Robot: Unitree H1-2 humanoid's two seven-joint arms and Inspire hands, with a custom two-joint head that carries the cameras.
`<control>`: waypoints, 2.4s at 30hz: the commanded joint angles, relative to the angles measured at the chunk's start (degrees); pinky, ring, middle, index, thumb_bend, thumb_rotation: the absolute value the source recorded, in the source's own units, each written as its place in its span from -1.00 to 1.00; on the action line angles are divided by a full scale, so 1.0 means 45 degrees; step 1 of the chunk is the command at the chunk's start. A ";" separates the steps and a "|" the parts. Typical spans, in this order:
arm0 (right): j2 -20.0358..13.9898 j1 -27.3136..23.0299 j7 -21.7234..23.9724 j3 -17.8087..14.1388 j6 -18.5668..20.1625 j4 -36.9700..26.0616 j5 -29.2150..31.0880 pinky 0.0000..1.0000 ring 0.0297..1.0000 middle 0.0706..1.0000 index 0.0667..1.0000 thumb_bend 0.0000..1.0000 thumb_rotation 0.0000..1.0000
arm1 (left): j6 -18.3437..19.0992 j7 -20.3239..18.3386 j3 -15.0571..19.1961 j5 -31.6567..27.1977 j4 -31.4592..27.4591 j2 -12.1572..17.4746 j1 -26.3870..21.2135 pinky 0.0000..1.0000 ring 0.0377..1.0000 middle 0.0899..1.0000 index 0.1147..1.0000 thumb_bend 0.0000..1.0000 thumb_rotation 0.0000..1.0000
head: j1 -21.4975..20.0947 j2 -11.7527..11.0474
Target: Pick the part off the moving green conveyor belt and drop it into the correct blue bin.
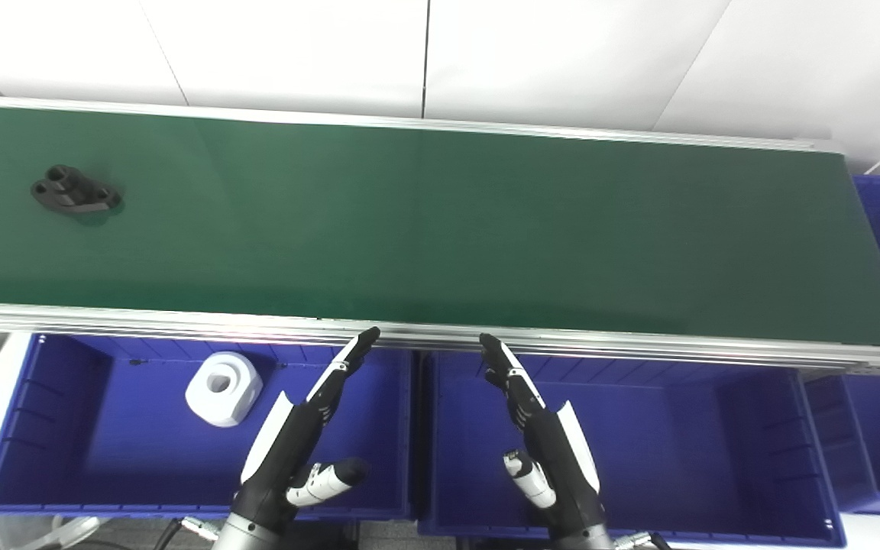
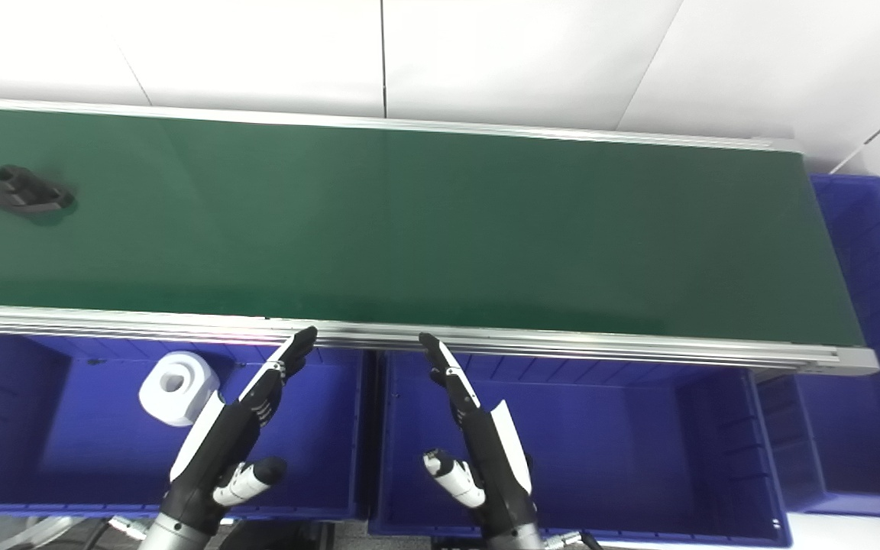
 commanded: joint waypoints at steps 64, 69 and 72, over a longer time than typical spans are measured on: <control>-0.1342 -0.1124 -0.2647 0.0410 -0.0965 0.0520 -0.0056 0.42 0.63 0.81 0.92 0.66 0.90 | -0.0577 0.1671 -0.1803 -0.0419 0.2317 0.0411 -0.1733 0.72 0.83 0.82 0.76 0.64 0.69 | 0.1694 -0.3018; -0.1434 -0.1397 -0.3701 0.0484 -0.0966 -0.0587 -0.1469 0.20 0.42 0.67 0.87 0.57 0.86 | -0.0577 0.1612 -0.1752 -0.0446 0.2182 0.0401 -0.1704 0.72 0.83 0.82 0.75 0.64 0.68 | 0.1642 -0.2856; -0.1366 -0.1781 -0.4078 0.0392 -0.0960 -0.1283 -0.2334 0.14 0.34 0.59 0.77 0.54 0.95 | -0.0578 0.1605 -0.1743 -0.0414 0.2119 0.0428 -0.1709 0.73 0.84 0.82 0.76 0.65 0.71 | 0.1507 -0.2804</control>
